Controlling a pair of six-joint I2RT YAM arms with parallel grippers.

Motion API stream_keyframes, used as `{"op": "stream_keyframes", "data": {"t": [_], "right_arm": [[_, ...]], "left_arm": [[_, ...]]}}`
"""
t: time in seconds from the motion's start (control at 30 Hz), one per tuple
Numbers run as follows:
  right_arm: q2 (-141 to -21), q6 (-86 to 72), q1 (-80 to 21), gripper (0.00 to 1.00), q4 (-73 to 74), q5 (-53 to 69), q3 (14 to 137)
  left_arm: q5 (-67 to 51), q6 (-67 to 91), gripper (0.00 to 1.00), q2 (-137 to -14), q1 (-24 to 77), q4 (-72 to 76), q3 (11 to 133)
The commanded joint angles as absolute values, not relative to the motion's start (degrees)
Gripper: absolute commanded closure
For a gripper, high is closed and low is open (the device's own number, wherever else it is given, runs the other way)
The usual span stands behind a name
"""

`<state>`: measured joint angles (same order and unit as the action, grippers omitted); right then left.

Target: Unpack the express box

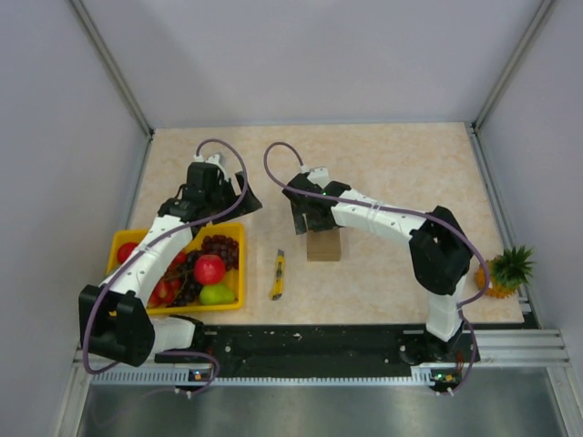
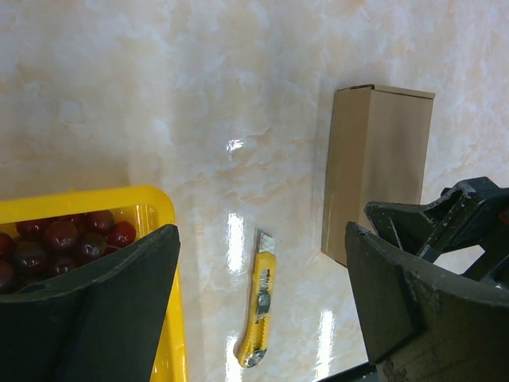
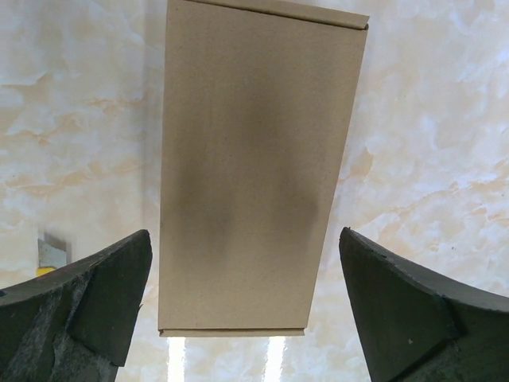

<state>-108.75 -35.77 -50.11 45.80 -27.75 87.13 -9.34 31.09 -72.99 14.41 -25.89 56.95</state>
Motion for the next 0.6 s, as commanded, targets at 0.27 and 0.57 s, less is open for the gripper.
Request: {"op": "stream_keyframes", "data": {"t": [0.27, 0.57], "right_arm": [[-110.2, -35.4, -50.7, 0.01, 44.7, -26.9, 88.5], [-109.7, -35.3, -48.6, 0.04, 43.0, -25.3, 83.8]], "left_arm": [[-9.3, 30.4, 0.12, -74.8, 13.5, -25.7, 57.2], [-9.7, 30.1, 0.12, -75.5, 13.1, -26.2, 57.3]]}}
